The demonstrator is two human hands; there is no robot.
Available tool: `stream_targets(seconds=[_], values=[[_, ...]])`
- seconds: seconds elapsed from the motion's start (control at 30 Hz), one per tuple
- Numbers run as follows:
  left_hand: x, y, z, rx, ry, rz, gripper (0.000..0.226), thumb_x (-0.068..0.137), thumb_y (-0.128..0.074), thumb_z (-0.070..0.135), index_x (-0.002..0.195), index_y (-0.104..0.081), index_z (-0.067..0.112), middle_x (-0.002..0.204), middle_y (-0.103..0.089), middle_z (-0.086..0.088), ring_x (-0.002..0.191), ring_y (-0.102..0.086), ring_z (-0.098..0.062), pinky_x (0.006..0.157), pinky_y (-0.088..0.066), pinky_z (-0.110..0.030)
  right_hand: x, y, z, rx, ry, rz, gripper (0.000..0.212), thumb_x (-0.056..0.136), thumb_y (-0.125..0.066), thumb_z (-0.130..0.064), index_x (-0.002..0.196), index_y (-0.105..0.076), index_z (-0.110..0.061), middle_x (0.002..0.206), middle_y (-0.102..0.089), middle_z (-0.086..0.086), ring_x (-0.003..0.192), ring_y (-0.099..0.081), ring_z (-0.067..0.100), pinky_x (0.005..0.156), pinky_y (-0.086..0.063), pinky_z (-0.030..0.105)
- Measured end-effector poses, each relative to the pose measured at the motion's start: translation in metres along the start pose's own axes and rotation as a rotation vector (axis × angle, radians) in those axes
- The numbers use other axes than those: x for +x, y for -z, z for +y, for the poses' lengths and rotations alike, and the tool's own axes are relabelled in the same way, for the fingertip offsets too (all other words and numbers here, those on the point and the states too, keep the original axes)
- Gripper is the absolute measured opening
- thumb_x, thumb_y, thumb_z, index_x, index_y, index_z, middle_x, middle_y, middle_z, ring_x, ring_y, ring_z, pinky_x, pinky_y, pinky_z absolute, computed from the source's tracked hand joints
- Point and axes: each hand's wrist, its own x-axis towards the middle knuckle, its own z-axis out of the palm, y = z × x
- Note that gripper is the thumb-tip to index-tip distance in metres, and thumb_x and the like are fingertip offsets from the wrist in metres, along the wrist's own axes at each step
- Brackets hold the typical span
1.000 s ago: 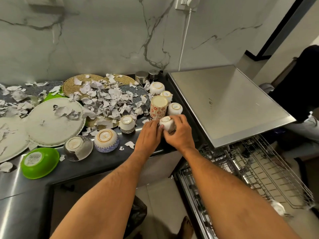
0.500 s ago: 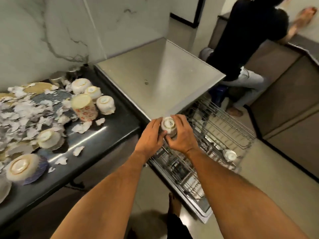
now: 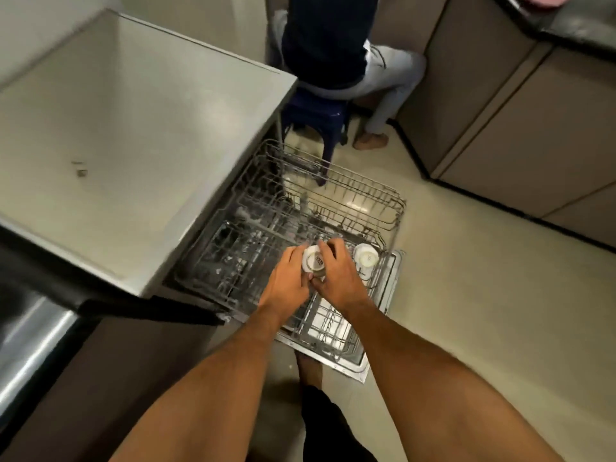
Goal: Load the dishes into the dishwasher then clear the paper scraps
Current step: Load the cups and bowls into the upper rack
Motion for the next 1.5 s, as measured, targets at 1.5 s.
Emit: stream_targets(seconds=[1.5], values=[[0.138,-0.122,-0.019,-0.091,0.224,-0.282,0.085,0.089,-0.068,0.002,0.158,-0.02,0.014,0.156,-0.031,-0.002,0.135,-0.045,-0.017,0.116,-0.034,-0.032,0.091,-0.053,0.122,-0.178,-0.19,-0.306,0.097,0.073,-0.082,0.002,0.154,-0.029,-0.004,0.147,-0.038,0.014,0.134,-0.042,0.028,0.115,-0.04,0.036]])
